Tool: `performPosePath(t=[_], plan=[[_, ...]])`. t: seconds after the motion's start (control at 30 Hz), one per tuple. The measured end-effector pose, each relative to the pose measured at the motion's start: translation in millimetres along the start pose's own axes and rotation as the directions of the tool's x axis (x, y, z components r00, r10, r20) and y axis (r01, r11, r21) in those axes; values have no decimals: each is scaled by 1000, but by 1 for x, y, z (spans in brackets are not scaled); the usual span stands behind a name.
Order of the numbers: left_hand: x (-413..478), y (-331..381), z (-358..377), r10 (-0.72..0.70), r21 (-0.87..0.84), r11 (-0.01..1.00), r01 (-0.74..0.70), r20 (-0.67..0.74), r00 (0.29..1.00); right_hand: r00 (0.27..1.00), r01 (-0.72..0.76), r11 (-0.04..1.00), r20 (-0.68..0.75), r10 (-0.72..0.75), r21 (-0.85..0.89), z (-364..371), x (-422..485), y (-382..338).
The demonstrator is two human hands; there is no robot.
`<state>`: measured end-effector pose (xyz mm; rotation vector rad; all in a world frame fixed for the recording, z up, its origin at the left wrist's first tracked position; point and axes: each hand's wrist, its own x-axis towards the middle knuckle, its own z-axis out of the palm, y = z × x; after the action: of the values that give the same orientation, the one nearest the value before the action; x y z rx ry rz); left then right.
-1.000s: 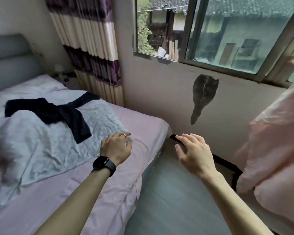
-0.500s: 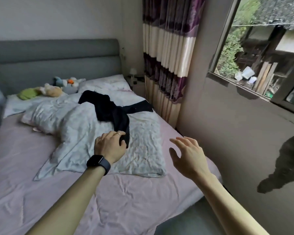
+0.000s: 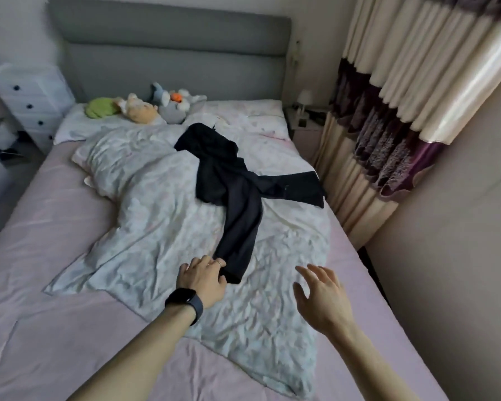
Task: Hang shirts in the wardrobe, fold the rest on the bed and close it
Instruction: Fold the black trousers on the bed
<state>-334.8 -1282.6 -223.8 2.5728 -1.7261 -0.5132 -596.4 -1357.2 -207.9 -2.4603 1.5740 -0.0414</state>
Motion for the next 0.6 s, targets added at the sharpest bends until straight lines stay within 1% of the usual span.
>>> performPosePath(t=[0.07,0.17,0.23,0.3,0.37,0.43,0.47,0.53,0.6], plan=[[36,0,39,-25,4,1000,25,57,998,997,-2,1000,80,3,-12,46,39,17],[100,3,107,-98,0,995,99,132,986,980,7,1000,199,-3,-18,129,103,47],[140,6,150,-156,3,988,158,138,978,967,36,999,254,-27,-29,184,139,64],[169,7,174,-176,14,984,176,103,979,953,90,995,293,-76,-33,220,158,72],[203,9,215,-196,35,980,193,109,975,952,123,990,290,-99,-64,270,169,88],[223,6,237,-216,47,976,212,121,969,972,113,989,217,-92,-90,299,171,94],[229,5,247,-218,66,975,212,99,971,979,100,990,186,-81,-95,310,169,96],[232,-1,261,-188,100,977,188,-14,982,982,102,992,166,-88,-81,326,169,101],[224,-6,259,-187,29,982,189,-45,981,975,103,993,205,-88,-61,326,175,102]])
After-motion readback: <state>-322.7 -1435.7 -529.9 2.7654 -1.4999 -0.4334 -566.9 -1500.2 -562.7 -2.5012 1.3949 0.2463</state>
